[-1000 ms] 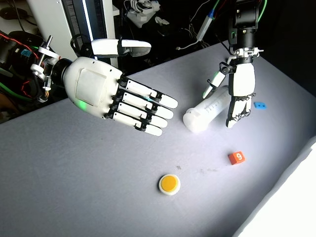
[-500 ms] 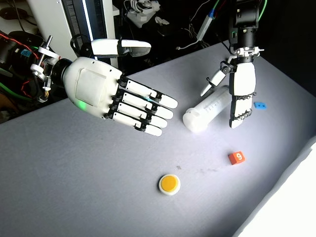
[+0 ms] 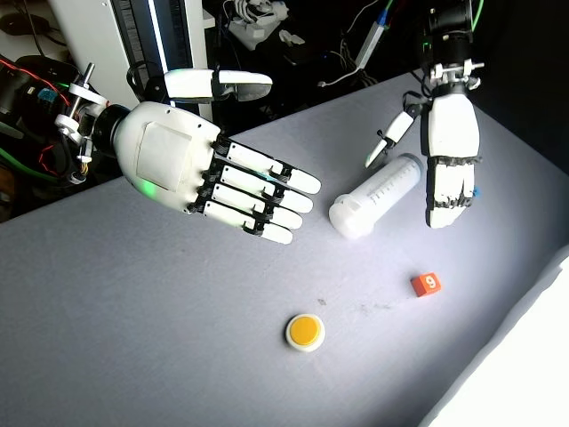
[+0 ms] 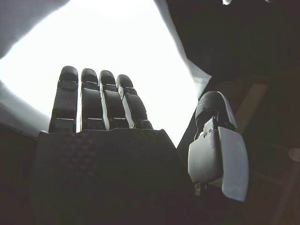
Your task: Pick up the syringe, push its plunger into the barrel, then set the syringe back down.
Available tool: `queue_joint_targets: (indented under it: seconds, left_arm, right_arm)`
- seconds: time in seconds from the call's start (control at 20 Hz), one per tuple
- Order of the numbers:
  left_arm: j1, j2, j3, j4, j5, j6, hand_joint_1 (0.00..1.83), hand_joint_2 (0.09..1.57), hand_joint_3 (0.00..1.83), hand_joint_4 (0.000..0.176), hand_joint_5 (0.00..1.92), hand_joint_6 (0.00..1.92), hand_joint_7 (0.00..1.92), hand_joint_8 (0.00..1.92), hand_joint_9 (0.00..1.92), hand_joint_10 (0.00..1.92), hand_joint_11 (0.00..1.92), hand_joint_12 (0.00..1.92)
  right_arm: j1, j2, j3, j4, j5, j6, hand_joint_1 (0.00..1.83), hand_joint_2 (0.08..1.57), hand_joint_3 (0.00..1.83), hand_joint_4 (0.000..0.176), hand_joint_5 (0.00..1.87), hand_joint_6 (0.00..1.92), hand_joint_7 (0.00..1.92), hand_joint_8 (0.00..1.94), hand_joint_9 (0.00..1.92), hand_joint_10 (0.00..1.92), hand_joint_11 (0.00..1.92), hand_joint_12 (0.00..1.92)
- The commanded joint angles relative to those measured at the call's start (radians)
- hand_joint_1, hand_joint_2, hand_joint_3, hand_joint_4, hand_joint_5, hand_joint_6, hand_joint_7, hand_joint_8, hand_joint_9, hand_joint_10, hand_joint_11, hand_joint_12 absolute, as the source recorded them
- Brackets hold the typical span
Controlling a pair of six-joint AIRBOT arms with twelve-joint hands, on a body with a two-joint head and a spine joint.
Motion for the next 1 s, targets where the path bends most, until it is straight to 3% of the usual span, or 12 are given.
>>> queue_joint_targets:
  seconds: [0.0,0.4,0.45,0.7,0.8,0.95]
  left_arm:
    - [-0.016,0.012,-0.001,-0.013,-0.129,0.001,0.73,0.88,0.00,0.000,0.03,0.00,0.09,0.00,0.11,0.00,0.00,0.45]
    - [-0.025,0.093,-0.002,0.133,-0.470,0.017,0.71,0.88,0.00,0.000,0.06,0.00,0.08,0.00,0.06,0.00,0.00,0.40]
    - [-0.026,0.117,-0.010,0.169,-0.539,0.022,0.66,0.89,0.00,0.000,0.01,0.00,0.06,0.00,0.05,0.00,0.00,0.38]
    - [-0.088,0.200,-0.031,0.272,-0.668,0.025,0.49,0.97,0.02,0.000,0.00,0.00,0.02,0.00,0.04,0.00,0.00,0.33]
    - [-0.116,0.221,-0.030,0.311,-0.700,0.024,0.49,0.98,0.02,0.000,0.02,0.01,0.07,0.01,0.08,0.01,0.00,0.41]
    - [-0.105,0.243,-0.028,0.355,-0.779,0.024,0.42,1.06,0.01,0.000,0.15,0.01,0.22,0.01,0.24,0.02,0.00,0.77]
  right_arm:
    - [0.006,0.000,0.001,-0.027,0.121,0.005,0.00,1.10,0.00,0.000,0.00,0.00,0.00,0.00,0.00,0.00,0.00,0.00]
    - [0.004,0.000,0.001,-0.027,0.126,0.004,0.00,1.11,0.00,0.000,0.00,0.00,0.00,0.00,0.00,0.00,0.00,0.00]
    - [0.003,0.000,0.001,-0.027,0.126,0.003,0.00,1.11,0.00,0.000,0.00,0.00,0.00,0.00,0.00,0.00,0.00,0.00]
    - [0.002,0.000,0.001,-0.028,0.130,0.002,0.00,1.10,0.00,0.000,0.00,0.00,0.00,0.00,0.00,0.00,0.00,0.00]
    - [0.001,0.000,0.001,-0.029,0.130,0.002,0.00,1.11,0.00,0.000,0.00,0.00,0.00,0.00,0.00,0.00,0.00,0.00]
    - [0.001,0.000,0.001,-0.032,0.130,0.002,0.00,1.11,0.00,0.000,0.02,0.01,0.00,0.00,0.00,0.00,0.00,0.00]
